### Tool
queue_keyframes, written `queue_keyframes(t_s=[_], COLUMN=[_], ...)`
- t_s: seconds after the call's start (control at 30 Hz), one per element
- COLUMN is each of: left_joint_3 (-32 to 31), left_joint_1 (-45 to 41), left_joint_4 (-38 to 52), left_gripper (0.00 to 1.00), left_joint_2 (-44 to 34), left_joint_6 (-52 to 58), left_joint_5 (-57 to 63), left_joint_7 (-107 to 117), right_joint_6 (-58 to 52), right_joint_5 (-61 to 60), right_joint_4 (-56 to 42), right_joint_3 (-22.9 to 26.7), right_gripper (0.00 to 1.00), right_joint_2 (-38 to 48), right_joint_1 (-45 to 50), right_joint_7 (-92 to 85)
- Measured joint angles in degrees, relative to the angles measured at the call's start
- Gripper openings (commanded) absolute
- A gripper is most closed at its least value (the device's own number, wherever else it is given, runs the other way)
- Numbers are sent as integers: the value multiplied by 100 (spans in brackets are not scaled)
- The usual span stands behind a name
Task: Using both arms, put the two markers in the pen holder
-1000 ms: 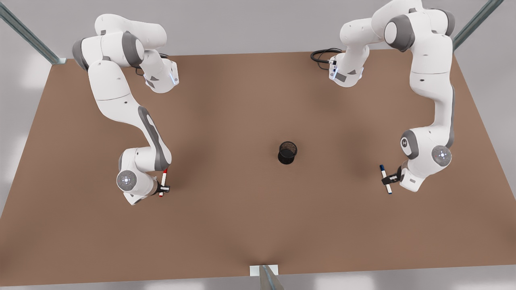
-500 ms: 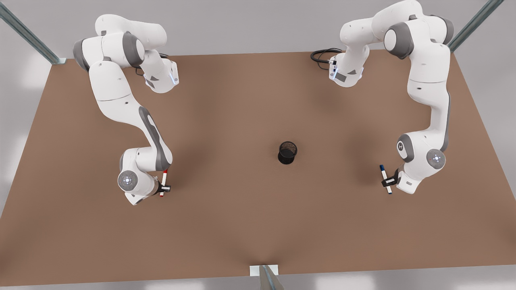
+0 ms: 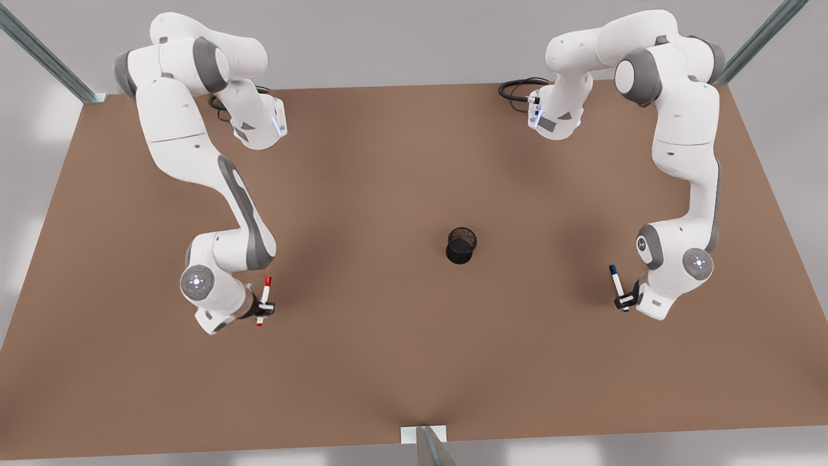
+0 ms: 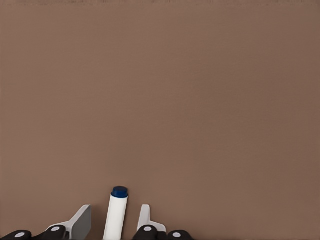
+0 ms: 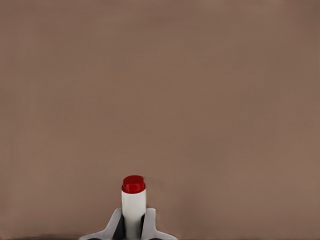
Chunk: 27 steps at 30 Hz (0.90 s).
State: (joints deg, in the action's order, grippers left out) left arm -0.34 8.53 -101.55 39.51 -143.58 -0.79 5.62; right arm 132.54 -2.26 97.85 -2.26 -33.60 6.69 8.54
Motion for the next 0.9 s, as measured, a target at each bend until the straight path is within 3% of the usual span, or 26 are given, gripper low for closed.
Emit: queue_keyframes(t_s=[0.2, 0.5, 0.9], left_joint_3=[5, 27, 34], left_joint_1=[-3, 0, -1], left_joint_4=[1, 1, 1], left_gripper=[56, 49, 41], left_joint_2=[32, 80, 88], left_joint_6=[-20, -29, -31], left_joint_5=[1, 2, 4], left_joint_7=[2, 5, 10], right_joint_6=[-186, -83, 1795], right_joint_5=[-23, -34, -18], right_joint_4=[-235, -710, -545], right_joint_3=[-980, -2626, -3459], right_gripper=[27, 25, 25], right_joint_2=[430, 371, -36], right_joint_1=[4, 307, 918], right_joint_7=[44, 344, 307])
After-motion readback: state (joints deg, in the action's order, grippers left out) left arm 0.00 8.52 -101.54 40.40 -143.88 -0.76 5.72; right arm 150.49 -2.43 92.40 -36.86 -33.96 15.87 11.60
